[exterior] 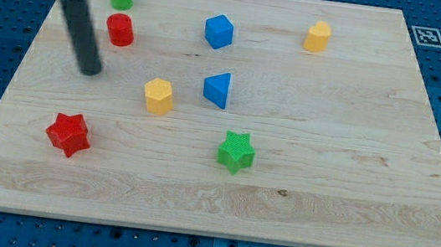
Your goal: Move your arm towards the bottom left of the board
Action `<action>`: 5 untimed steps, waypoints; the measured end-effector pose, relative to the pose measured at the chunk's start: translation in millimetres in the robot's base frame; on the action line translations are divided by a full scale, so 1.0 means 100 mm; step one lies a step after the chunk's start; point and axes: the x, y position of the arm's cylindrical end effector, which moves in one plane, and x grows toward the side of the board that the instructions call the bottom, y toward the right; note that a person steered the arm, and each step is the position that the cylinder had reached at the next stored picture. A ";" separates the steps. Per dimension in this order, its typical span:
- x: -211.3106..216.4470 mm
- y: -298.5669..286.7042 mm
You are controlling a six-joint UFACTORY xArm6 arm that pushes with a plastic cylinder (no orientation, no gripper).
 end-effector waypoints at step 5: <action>1.70 0.46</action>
